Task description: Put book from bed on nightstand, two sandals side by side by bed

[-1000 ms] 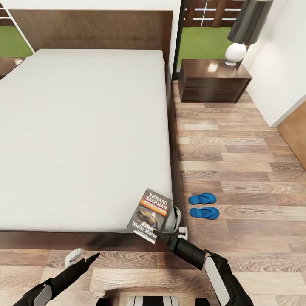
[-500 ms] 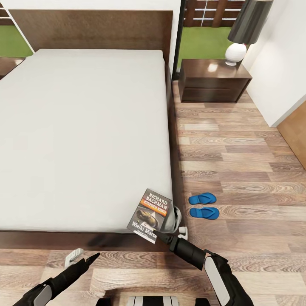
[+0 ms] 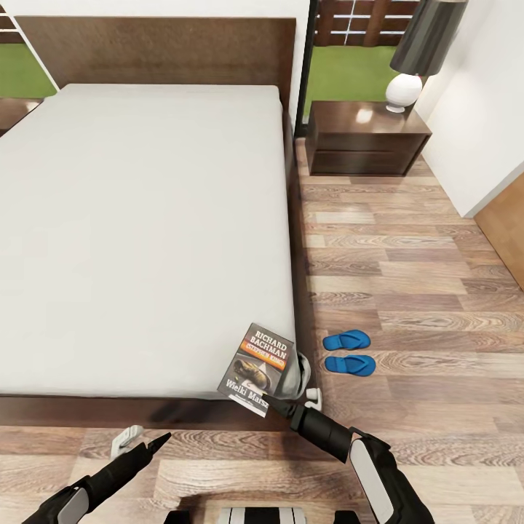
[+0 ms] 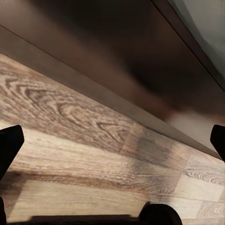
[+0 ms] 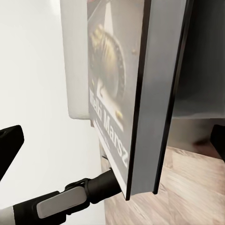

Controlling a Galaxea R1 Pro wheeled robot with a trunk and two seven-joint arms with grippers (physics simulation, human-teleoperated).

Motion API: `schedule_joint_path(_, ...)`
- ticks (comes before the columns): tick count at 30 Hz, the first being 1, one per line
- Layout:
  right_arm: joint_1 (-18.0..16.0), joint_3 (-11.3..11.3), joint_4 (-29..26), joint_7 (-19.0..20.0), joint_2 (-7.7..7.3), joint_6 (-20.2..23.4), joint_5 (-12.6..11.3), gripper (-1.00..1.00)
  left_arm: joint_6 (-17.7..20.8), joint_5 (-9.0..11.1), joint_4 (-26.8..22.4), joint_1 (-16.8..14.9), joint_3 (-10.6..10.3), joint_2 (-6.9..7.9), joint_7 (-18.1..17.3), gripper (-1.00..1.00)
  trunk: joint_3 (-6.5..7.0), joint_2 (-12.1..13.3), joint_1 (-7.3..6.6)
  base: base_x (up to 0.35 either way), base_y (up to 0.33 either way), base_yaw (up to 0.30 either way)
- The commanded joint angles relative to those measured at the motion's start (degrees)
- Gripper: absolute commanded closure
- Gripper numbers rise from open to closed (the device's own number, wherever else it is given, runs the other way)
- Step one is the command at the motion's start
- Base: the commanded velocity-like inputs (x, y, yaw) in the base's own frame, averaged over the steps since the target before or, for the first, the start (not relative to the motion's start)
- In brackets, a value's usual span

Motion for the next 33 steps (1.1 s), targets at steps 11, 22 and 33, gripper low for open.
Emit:
schedule_joint_path(11, 0.0, 0.0, 0.0, 0.0, 0.02, 0.4, -0.4, -1.00, 0.6, 0.5, 0.0, 0.0, 0.0, 0.01, -0.2, -1.00, -0.03, 0.0, 0.00, -0.026, 0.078, 0.000)
schedule_joint_path(22, 0.0, -0.1, 0.0, 0.0, 0.04, 0.5, -0.4, 1.00, 0.6, 0.5, 0.0, 0.0, 0.0, 0.01, -0.2, -1.00, -0.03, 0.0, 0.00, -0.002, 0.004, 0.000)
schedule_joint_path(33, 0.0, -0.1, 0.0, 0.0, 0.02, 0.5, -0.4, 1.00, 0.6, 0.5, 0.0, 0.0, 0.0, 0.01, -0.2, -1.00, -0.03, 0.0, 0.00, 0.000, 0.000, 0.000)
